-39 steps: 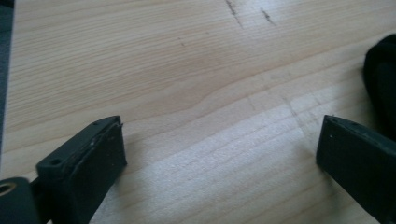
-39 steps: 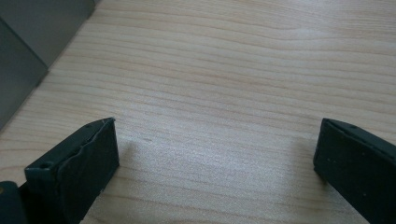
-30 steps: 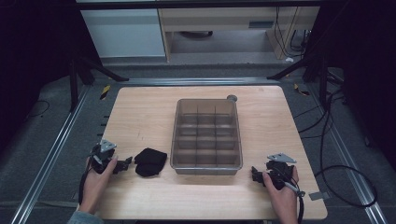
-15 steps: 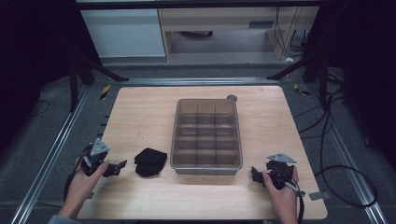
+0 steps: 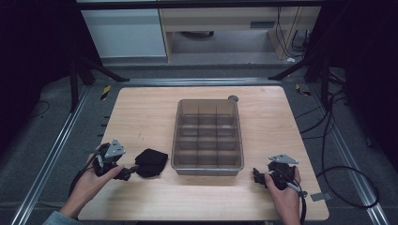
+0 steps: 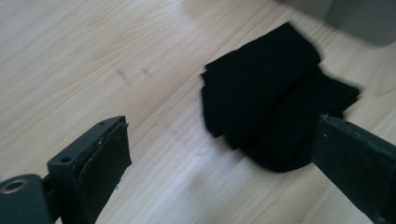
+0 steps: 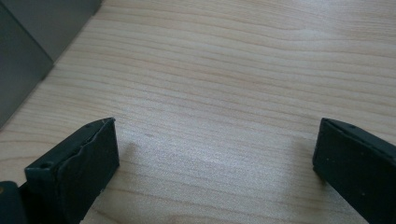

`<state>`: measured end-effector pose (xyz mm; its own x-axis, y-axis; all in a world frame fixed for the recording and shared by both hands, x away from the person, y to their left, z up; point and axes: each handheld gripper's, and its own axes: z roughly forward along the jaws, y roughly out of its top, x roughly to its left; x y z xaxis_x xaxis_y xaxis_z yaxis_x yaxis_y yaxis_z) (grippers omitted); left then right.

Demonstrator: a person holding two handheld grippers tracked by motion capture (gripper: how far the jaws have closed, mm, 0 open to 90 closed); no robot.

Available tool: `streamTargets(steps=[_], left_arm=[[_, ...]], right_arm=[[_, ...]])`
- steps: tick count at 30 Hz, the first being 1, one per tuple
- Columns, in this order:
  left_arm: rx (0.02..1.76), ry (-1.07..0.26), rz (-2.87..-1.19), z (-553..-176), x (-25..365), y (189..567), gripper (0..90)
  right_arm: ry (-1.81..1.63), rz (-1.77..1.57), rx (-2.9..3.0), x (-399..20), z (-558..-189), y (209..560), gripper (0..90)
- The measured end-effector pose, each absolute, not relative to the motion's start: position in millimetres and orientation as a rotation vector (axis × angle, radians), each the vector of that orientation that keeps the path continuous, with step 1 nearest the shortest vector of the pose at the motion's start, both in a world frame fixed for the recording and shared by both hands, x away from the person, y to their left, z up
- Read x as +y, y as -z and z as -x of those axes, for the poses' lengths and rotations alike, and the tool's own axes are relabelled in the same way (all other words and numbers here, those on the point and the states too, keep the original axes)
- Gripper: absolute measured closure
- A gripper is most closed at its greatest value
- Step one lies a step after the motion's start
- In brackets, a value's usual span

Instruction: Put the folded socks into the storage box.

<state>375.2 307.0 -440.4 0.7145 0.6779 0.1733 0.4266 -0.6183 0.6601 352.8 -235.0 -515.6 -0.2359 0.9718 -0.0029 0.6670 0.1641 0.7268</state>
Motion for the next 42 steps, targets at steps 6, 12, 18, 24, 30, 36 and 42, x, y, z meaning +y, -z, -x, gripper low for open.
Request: streamTargets(steps=[6,12,18,24,30,36,42], left_arm=[[0.754,-0.524,-2.365,-373,293,425,3.9],[0.728,-0.547,-2.384,-373,290,423,3.8],[0.659,-0.552,-2.413,-369,283,416,3.6],[0.618,-0.552,-2.441,-371,277,412,4.7],[0.570,-0.549,-2.474,-375,268,406,6.7],[0.530,-0.530,-2.489,-376,261,403,7.9],[0.507,-0.506,-2.524,-380,254,403,7.3]], right_arm=[[-0.848,-1.551,1.970,-235,-353,516,0.6],[-0.848,-1.551,1.971,-235,-353,516,0.6],[-0.849,-1.552,1.970,-235,-353,516,0.6],[-0.848,-1.551,1.970,-235,-353,516,0.6],[-0.848,-1.550,1.970,-235,-353,516,0.6],[-0.850,-1.546,1.975,-235,-353,516,0.7],[-0.854,-1.548,1.976,-234,-352,515,0.7]])
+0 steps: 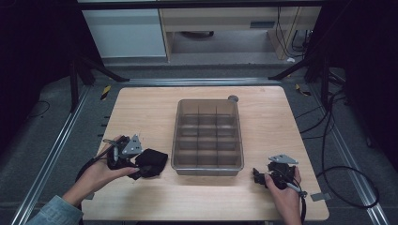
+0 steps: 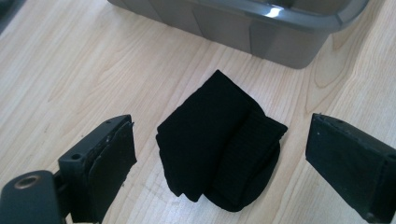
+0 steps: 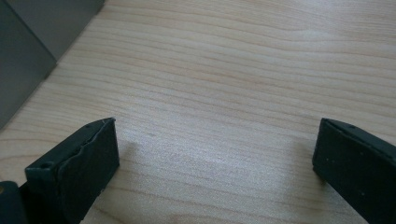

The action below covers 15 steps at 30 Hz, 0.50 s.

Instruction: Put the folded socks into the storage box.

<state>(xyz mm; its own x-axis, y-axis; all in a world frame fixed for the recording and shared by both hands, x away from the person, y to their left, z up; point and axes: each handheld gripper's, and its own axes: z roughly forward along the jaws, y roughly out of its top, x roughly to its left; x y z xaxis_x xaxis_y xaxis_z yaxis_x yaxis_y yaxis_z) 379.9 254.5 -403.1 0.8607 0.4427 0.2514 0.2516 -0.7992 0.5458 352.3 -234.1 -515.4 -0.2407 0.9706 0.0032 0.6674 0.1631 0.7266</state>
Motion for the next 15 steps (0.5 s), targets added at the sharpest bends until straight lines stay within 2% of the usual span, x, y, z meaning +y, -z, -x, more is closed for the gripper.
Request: streamTargets(steps=[15], left_arm=[[0.454,-0.484,-2.574,-384.2,253.4,403.0,5.1]], right_arm=[[-0.853,-1.547,1.976,-234.1,-352.4,515.4,0.7]])
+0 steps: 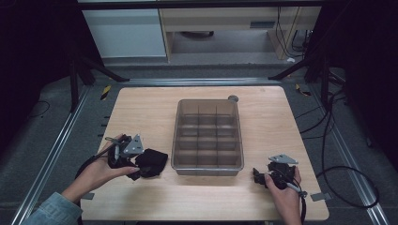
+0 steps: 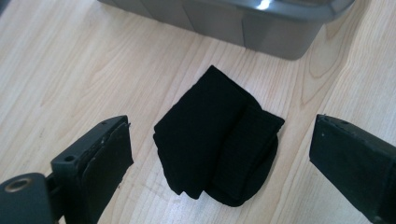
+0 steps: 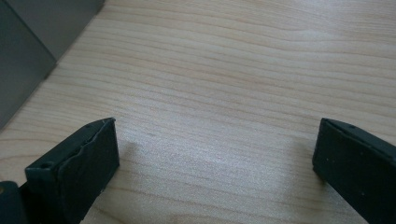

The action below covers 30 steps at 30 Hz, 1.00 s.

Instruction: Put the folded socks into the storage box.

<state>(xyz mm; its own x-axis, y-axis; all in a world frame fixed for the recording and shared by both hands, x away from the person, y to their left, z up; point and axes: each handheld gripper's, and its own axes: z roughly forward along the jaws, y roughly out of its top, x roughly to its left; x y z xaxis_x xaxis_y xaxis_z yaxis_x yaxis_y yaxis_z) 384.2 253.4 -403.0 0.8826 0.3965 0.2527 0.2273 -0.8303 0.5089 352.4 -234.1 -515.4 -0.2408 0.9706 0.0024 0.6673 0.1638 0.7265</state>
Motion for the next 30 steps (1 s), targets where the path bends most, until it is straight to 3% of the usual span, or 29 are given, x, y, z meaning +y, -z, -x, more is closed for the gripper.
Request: streamTargets(steps=[16,30], left_arm=[[0.385,-0.414,-2.656,-393,246,425,12.2],[0.294,-0.381,-2.714,-392,240,448,9.7]], right_arm=[[-0.854,-1.549,1.976,-234,-352,515,0.7],[-0.854,-1.549,1.976,-234,-352,515,0.7]])
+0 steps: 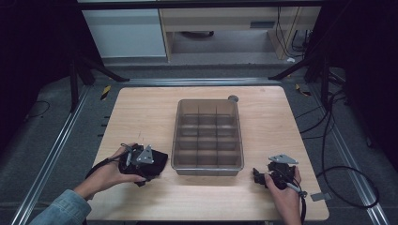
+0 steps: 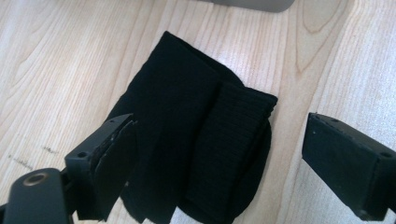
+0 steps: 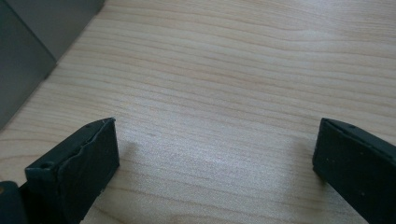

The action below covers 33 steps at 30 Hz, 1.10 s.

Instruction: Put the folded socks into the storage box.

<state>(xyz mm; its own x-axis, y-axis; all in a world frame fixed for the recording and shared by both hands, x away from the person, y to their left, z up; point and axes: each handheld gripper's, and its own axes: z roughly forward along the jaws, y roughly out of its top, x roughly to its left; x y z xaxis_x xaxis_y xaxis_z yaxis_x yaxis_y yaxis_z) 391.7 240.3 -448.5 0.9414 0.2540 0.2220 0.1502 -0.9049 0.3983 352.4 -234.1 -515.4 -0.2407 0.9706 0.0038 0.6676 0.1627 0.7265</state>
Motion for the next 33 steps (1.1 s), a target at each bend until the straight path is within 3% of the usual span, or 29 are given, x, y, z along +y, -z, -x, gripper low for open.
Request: streamTargets(steps=[13,19,29,33], left_arm=[[0.275,-0.367,-2.747,-400,246,467,11.8],[0.296,-0.345,-2.750,-406,246,469,22.0],[0.342,-0.348,-2.749,-416,248,462,55.3],[0.369,-0.299,-2.737,-419,249,458,60.9]], right_arm=[[-0.854,-1.548,1.976,-234,-352,515,0.7],[-0.854,-1.548,1.976,-234,-352,515,0.7],[-0.855,-1.549,1.977,-234,-352,515,0.7],[-0.856,-1.548,1.978,-234,-352,515,0.7]])
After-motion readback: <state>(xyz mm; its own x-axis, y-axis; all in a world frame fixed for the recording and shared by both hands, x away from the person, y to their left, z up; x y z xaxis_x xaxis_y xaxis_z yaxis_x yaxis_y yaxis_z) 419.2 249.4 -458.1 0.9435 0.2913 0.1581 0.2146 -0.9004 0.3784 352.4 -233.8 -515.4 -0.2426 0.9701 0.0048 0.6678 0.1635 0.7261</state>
